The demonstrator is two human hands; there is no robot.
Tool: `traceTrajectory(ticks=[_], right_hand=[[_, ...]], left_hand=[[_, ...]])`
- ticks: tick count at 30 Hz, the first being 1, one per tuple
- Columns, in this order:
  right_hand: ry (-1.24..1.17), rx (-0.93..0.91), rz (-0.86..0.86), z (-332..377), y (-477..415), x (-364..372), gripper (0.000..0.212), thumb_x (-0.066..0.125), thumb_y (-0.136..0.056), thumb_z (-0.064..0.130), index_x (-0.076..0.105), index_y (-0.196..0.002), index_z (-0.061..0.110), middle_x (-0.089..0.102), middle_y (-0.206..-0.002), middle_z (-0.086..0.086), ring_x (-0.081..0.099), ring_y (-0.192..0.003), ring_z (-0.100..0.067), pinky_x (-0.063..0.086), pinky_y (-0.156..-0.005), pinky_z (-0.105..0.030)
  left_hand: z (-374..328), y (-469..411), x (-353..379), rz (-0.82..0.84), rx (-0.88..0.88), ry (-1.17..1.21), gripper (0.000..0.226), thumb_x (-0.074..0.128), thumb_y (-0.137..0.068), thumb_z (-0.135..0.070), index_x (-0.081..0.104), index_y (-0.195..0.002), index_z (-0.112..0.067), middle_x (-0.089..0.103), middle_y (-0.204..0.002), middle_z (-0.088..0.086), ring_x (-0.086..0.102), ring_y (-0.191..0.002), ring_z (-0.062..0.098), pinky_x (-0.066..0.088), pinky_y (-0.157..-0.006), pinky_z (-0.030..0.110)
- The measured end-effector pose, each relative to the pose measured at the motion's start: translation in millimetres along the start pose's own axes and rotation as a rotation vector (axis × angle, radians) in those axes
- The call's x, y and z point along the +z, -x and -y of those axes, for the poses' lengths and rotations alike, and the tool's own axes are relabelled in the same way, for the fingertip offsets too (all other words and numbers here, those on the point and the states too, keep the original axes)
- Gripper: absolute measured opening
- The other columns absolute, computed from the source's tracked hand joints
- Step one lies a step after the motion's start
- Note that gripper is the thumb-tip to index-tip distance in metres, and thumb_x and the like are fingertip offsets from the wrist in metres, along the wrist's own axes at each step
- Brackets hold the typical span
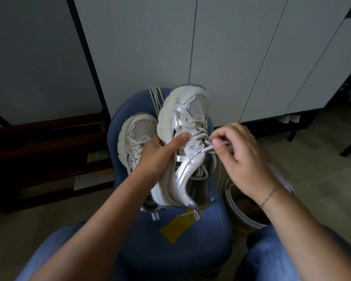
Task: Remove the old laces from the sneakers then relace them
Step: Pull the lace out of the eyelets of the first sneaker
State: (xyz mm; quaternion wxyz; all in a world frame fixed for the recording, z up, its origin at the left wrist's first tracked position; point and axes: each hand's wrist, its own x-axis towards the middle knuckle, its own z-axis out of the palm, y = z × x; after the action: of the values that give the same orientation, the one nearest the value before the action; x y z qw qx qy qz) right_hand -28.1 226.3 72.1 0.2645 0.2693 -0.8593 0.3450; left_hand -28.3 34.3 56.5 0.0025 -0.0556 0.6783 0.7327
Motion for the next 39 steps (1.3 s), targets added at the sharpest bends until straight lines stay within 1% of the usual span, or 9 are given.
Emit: traceTrajectory(ticks=[3, 5, 11, 16, 22, 26, 33, 37, 39], right_hand=[[0.177, -0.101, 0.022, 5, -2, 6, 0.031, 0.052, -0.090, 0.041, 0.061, -0.078, 0.014, 0.051, -0.086, 0.001, 0.050, -0.085, -0.019, 0.043, -0.074, -0.038], [0.034, -0.069, 0.005, 3, -2, 8, 0.027, 0.053, -0.089, 0.035, 0.060, -0.076, 0.013, 0.050, -0.084, 0.001, 0.051, -0.083, -0.017, 0.044, -0.074, -0.033], [-0.637, 0.477, -0.332, -12, -7, -5, 0.017, 0.055, -0.086, 0.030, 0.053, -0.070, 0.024, 0.052, -0.060, 0.017, 0.043, -0.062, 0.003, 0.037, -0.063, -0.016], [-0.251, 0.250, -0.072, -12, -1, -5, 0.003, 0.056, -0.088, 0.025, 0.057, -0.086, 0.026, 0.059, -0.091, 0.000, 0.055, -0.081, -0.009, 0.042, -0.077, -0.016], [0.133, -0.016, 0.082, 2, -1, 7, 0.035, 0.050, -0.086, 0.053, 0.054, -0.077, 0.020, 0.050, -0.080, 0.009, 0.044, -0.079, -0.012, 0.033, -0.072, -0.030], [-0.028, -0.015, 0.022, 0, -2, 9, 0.035, 0.051, -0.090, 0.041, 0.054, -0.070, 0.013, 0.049, -0.071, 0.004, 0.046, -0.071, -0.016, 0.039, -0.066, -0.035], [-0.401, 0.424, -0.381, -24, -7, -17, 0.028, 0.052, -0.090, 0.041, 0.046, -0.067, 0.026, 0.045, -0.056, 0.016, 0.035, -0.056, 0.001, 0.030, -0.056, -0.024], [-0.311, 0.382, -0.141, -29, -3, -14, 0.014, 0.060, -0.090, 0.023, 0.055, -0.079, 0.028, 0.056, -0.076, 0.011, 0.050, -0.069, 0.002, 0.042, -0.068, -0.016], [-0.222, 0.222, -0.056, -21, -2, -9, 0.009, 0.058, -0.088, 0.031, 0.059, -0.088, 0.023, 0.058, -0.088, 0.003, 0.056, -0.085, -0.007, 0.043, -0.080, -0.019]], left_hand=[[0, 0, 1, 0.004, 0.012, -0.013, 0.064, 0.077, -0.067, -0.047, 0.064, -0.123, -0.017, 0.075, -0.106, -0.001, 0.072, -0.097, 0.015, 0.055, -0.093, 0.039], [1, 0, 1, 0.001, 0.010, -0.019, 0.067, 0.077, -0.066, -0.048, 0.064, -0.123, -0.017, 0.075, -0.108, -0.001, 0.072, -0.098, 0.015, 0.055, -0.093, 0.038], [-2, 1, 3, 0.016, -0.018, 0.023, 0.061, 0.074, -0.069, -0.046, 0.065, -0.122, -0.018, 0.075, -0.106, -0.003, 0.072, -0.097, 0.013, 0.055, -0.088, 0.031], [-1, 1, 4, 0.009, -0.004, 0.005, 0.064, 0.077, -0.066, -0.044, 0.063, -0.124, -0.020, 0.075, -0.106, -0.005, 0.072, -0.095, 0.011, 0.055, -0.086, 0.029], [1, 1, 3, 0.034, 0.013, -0.011, 0.060, 0.076, -0.070, -0.043, 0.064, -0.124, -0.017, 0.075, -0.108, -0.002, 0.072, -0.099, 0.014, 0.055, -0.093, 0.036], [1, 1, 2, 0.031, 0.000, -0.025, 0.058, 0.075, -0.074, -0.042, 0.063, -0.125, -0.018, 0.075, -0.109, -0.002, 0.072, -0.098, 0.013, 0.057, -0.088, 0.031], [0, 0, 0, 0.033, -0.057, 0.016, 0.051, 0.074, -0.081, -0.037, 0.062, -0.127, -0.018, 0.075, -0.108, -0.002, 0.073, -0.095, 0.014, 0.057, -0.081, 0.026], [1, 0, -1, 0.031, -0.055, 0.018, 0.054, 0.075, -0.078, -0.039, 0.062, -0.126, -0.018, 0.075, -0.107, -0.002, 0.073, -0.095, 0.014, 0.057, -0.084, 0.029], [1, 0, 0, 0.032, -0.049, 0.007, 0.062, 0.077, -0.071, -0.043, 0.062, -0.126, -0.017, 0.075, -0.107, -0.001, 0.073, -0.096, 0.015, 0.056, -0.091, 0.035]])
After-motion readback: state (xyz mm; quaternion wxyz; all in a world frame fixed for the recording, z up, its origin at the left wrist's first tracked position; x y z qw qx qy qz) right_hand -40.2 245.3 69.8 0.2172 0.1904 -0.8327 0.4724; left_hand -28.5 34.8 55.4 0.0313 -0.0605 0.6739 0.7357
